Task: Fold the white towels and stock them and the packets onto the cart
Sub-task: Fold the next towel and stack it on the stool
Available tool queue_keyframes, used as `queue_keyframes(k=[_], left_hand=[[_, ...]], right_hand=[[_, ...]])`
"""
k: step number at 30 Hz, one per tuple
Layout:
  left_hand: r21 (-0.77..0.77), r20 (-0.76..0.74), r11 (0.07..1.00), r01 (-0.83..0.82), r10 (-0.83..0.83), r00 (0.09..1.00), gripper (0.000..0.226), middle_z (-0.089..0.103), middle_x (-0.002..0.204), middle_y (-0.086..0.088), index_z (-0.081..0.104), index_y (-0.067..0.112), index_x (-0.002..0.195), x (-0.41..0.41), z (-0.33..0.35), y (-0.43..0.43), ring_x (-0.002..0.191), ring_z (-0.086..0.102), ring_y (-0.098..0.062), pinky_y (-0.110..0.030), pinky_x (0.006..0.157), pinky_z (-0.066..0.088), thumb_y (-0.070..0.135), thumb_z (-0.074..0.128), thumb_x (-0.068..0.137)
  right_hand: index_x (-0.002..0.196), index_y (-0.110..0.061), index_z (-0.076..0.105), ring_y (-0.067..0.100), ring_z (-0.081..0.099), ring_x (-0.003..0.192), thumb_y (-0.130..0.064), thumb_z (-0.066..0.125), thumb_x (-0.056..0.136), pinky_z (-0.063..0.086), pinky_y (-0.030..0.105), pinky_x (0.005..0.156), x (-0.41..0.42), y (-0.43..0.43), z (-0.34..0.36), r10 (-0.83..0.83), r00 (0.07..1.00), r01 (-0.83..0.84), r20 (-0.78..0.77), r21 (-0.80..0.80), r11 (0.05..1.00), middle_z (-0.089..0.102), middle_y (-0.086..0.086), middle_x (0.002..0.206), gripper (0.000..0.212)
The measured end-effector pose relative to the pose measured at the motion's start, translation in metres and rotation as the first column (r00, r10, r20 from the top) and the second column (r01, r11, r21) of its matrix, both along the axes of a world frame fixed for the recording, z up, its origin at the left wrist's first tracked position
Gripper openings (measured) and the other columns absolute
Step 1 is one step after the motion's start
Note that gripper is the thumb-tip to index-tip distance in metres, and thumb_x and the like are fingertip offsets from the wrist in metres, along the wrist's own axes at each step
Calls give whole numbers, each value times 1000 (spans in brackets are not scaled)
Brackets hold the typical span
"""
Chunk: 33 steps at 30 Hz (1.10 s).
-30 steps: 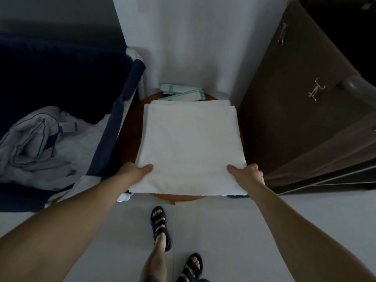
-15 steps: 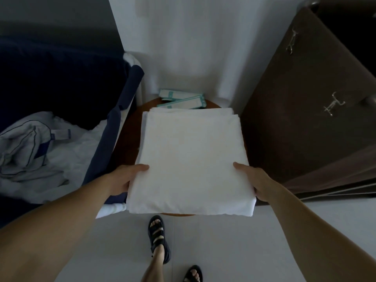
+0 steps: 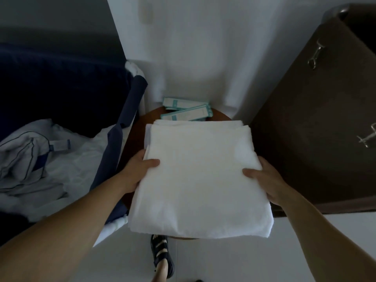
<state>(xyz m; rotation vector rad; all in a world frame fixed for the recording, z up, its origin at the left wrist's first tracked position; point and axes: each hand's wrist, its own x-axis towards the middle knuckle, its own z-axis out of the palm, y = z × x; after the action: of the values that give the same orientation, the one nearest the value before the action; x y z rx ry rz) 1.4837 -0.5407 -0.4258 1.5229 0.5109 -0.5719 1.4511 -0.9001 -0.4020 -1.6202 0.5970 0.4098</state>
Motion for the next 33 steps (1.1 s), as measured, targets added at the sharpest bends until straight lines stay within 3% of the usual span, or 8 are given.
queue_keyframes(k=[5,8,13,17,21,25,29,33], left_hand=[[23,157,997,-68,64,986,37,66,113,-3,54,21,125,20,39,4,100,66,-26,-38,74,55,15,67,91],[0,193,991,-132,129,973,43,67,115,-4,53,18,130,33,44,4,101,67,-28,-40,76,56,14,68,90],[52,86,985,-162,157,984,44,63,117,-7,49,12,133,32,12,-1,100,63,-27,-37,75,54,18,66,92],[80,-65,986,-149,155,986,65,63,122,-12,48,8,138,7,-20,2,102,63,-28,-36,78,53,37,73,86],[154,-46,966,-209,219,975,57,61,99,-2,47,11,134,-27,-28,-1,87,60,-19,-31,65,47,36,70,89],[236,-1,957,-167,172,985,51,60,98,1,50,12,126,-63,-25,-8,85,60,-18,-31,62,47,33,74,86],[325,46,940,-103,94,995,44,58,95,4,52,14,122,-75,-15,-13,81,57,-12,-27,60,46,18,75,85],[430,130,900,-73,19,991,47,57,108,0,49,13,133,-67,0,-5,88,55,-14,-24,66,43,18,69,90]], right_hand=[[127,-32,53,20,67,94,-3,65,91,54,33,68,22,0,47,-9,992,6,125,26,1000,68,-4,109,47],[128,-30,54,23,69,95,-4,65,91,55,35,68,37,-3,56,-35,987,26,159,54,998,69,-2,110,46],[125,-14,58,28,71,94,-15,68,92,56,38,71,41,-7,20,-74,997,74,0,47,996,71,8,110,35],[120,-6,66,29,73,95,-26,68,92,57,44,87,20,-14,-12,-13,992,18,-122,41,999,76,10,104,34],[116,-8,67,30,73,96,-36,80,79,56,49,92,-11,-21,-21,-11,989,19,-147,54,998,76,10,104,49],[119,-17,66,26,71,104,-36,91,64,54,48,95,-31,-18,-18,134,979,-127,-154,50,991,75,2,110,63],[114,-12,67,25,70,98,-28,82,80,57,43,88,-27,-9,-2,77,990,-85,-120,-63,994,74,6,108,41],[103,-10,66,23,68,91,-32,73,89,53,35,69,-26,-11,18,37,990,-46,-135,-61,997,72,6,102,27]])
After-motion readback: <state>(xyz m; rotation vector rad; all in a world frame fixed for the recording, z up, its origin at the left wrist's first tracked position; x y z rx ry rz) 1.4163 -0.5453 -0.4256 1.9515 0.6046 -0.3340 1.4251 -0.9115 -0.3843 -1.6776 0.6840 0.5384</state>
